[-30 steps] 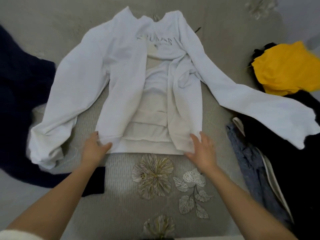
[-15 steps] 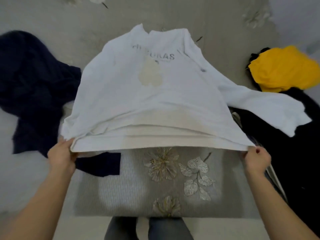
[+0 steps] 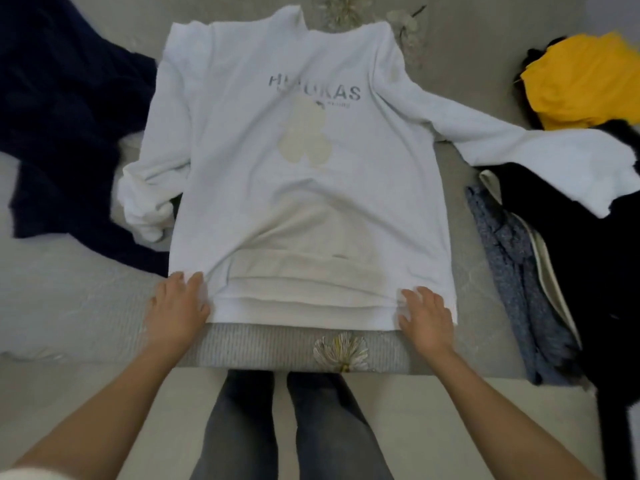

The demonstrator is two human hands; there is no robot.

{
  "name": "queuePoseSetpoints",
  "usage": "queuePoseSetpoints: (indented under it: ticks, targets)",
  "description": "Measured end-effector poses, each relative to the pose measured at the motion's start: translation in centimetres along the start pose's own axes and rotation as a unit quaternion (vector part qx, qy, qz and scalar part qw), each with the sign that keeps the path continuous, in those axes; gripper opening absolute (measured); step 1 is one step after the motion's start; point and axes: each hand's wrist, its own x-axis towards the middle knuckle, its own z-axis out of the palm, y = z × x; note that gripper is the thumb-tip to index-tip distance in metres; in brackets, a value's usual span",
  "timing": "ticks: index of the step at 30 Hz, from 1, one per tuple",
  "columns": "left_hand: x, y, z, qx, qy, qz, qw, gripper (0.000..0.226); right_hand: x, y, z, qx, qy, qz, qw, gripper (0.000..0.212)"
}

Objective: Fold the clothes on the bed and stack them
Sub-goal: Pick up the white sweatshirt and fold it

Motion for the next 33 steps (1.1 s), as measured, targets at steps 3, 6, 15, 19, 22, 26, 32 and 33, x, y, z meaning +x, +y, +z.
queuePoseSetpoints:
  ticks: [3, 6, 15, 19, 22, 26, 32, 33]
  targets:
    - [1.3, -0.3, 0.2, -0.004, 0.024, -0.001, 1.000, 0.038, 1.6, -1.0, 0.2, -0.074, -0.049, -0.008, 0.996, 0.042]
    - [2.0, -1.7, 0.1, -0.004, 0.031, 0.039, 0.999, 0.026, 2.9, -0.5, -0.2, -0.141, -0.056, -0.015, 0.988, 0.034]
    - [-0.5, -4.8, -3.2, -0.250, 0.077, -0.017, 0.965, 0.023, -0.5, 3.1, -1.3, -0.069, 0.061, -0.106, 0.990, 0.006]
    - [-1.2, -7.0, -1.6, -0.159, 0.015, 0.025, 0.987, 0.020, -3.4, 7.4, -1.5, -0.129, 0.014, -0.100, 0.986, 0.029]
    - [-1.1, -7.3, -0.6, -0.036, -0.069, 0.048, 0.996, 0.018, -4.0, 7.9, -1.6, -0.152, -0.069, -0.097, 0.981, 0.039]
    - [-0.6, -3.0, -1.7, -0.016, -0.018, 0.062, 0.998, 0.024, -2.6, 6.3, -3.9, -0.002, -0.038, -0.004, 0.999, 0.056]
    - [2.6, 7.0, -4.3, -0.087, 0.035, 0.136, 0.986, 0.027, 4.2, 8.4, -14.2, 0.246, 0.306, 0.233, 0.890, 0.046]
    - [3.3, 8.8, -4.3, -0.101, 0.030, 0.131, 0.986, 0.029, 5.5, 9.5, -15.9, 0.273, 0.333, 0.264, 0.863, 0.047]
